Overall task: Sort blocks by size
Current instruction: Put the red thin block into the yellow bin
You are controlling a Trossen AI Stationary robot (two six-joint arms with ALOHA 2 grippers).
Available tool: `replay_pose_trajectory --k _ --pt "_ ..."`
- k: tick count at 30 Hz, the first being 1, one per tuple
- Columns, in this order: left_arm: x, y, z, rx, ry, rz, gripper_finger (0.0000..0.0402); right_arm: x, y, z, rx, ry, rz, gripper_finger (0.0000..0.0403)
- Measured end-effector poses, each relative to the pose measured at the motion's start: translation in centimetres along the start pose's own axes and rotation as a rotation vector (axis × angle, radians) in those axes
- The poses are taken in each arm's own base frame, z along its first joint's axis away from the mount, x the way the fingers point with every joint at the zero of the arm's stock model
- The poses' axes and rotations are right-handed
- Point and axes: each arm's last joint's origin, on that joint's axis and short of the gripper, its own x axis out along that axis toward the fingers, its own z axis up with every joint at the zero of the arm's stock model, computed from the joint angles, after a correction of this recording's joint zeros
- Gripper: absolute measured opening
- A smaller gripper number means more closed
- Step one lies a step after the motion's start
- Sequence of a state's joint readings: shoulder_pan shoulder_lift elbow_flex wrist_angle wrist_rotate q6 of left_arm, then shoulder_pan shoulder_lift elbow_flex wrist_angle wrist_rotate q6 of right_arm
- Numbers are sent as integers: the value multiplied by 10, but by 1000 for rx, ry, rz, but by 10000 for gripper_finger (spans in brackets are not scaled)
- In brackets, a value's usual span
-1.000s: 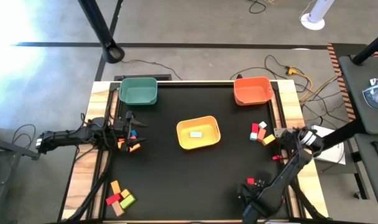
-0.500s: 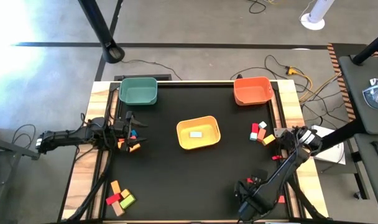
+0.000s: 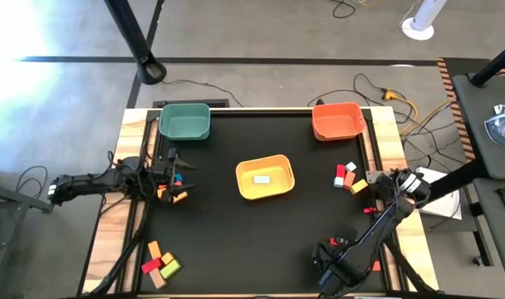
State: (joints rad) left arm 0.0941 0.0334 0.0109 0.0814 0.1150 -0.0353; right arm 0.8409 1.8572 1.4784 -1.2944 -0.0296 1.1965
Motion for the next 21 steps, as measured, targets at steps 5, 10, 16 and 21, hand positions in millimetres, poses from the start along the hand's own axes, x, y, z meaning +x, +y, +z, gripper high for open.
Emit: replay_pose_trajectory --k 5,10,16,21 --pt "0 0 0 0 0 0 274 0 5 -4 -18 -13 30 299" --pt "0 0 0 0 0 0 274 0 7 -10 -35 -13 34 308" --pt "0 0 0 0 0 0 274 1 7 -9 -34 -13 32 309" --pt "0 0 0 0 0 0 274 4 5 -8 -31 -8 22 304"
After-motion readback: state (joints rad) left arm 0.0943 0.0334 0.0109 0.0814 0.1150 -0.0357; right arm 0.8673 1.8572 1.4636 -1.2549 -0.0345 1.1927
